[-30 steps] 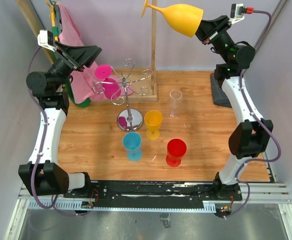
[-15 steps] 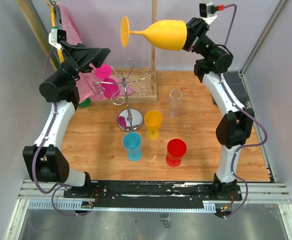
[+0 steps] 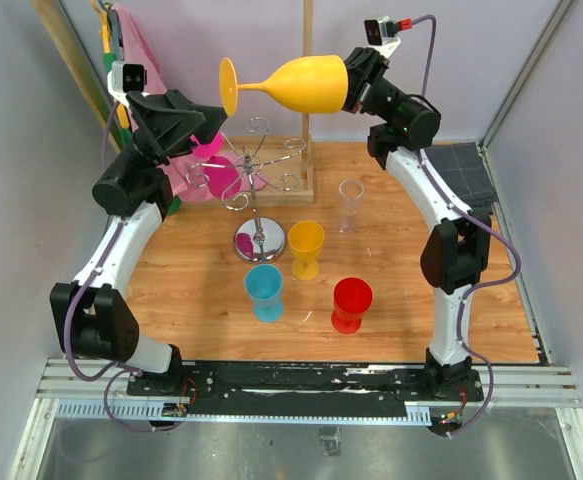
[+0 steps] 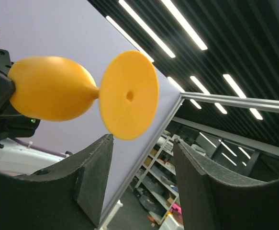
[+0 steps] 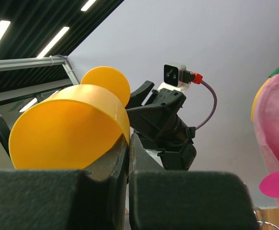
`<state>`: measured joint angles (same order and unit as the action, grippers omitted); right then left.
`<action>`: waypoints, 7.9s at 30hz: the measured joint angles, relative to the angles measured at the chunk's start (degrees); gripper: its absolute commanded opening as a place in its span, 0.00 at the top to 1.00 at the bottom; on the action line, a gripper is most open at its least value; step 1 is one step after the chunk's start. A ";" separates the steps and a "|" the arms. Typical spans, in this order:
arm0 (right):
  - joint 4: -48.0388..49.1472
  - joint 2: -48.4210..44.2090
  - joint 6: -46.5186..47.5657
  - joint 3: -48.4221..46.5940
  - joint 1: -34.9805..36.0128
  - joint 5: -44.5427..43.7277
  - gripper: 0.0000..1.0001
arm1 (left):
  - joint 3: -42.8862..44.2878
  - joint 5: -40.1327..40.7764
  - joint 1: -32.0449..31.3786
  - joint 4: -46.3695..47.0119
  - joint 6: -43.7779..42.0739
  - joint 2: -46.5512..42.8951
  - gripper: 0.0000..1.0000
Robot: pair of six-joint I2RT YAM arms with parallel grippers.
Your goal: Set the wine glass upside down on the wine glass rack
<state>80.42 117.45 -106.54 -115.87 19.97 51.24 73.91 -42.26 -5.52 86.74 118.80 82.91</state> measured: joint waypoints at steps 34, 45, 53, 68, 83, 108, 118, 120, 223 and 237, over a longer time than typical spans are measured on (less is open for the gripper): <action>-0.02 3.21 0.28 -0.83 5.03 1.31 0.68 | 2.86 0.48 -2.16 0.15 0.07 0.66 1.00; 0.37 0.44 0.61 3.72 0.31 1.27 0.62 | 8.46 1.29 -1.40 0.13 0.02 1.79 1.00; -0.42 -7.15 3.89 10.82 -6.82 1.29 0.62 | 9.66 0.70 2.58 -1.49 -1.11 1.75 1.00; -5.62 -15.23 11.74 15.32 -10.23 4.22 0.63 | 10.29 -5.42 9.20 -43.01 -34.69 -3.58 1.00; -11.56 -21.97 18.82 20.20 -10.23 6.25 0.64 | 11.52 -4.50 9.20 -62.42 -49.31 2.54 1.00; -13.42 -23.15 21.20 22.10 -10.23 6.43 0.65 | 18.82 -5.05 9.03 -84.56 -62.01 7.56 1.00; -13.40 -23.10 21.18 22.10 -10.23 6.43 0.66 | 20.17 -5.31 6.91 -88.50 -64.32 9.25 1.00; -13.40 -23.06 21.18 22.10 -10.23 6.43 0.66 | 20.13 -5.53 6.62 -88.24 -64.13 9.31 1.00; -12.79 -22.56 19.80 24.79 -10.23 6.27 0.66 | 18.84 -6.16 1.57 -79.01 -54.23 16.70 1.00; -12.81 -22.56 19.82 24.90 -10.23 6.27 0.66 | 19.21 -3.21 1.77 -83.67 -58.73 16.81 1.00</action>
<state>67.61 94.89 -86.72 -90.98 9.74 57.52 93.12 -45.47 -3.75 3.07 60.07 99.72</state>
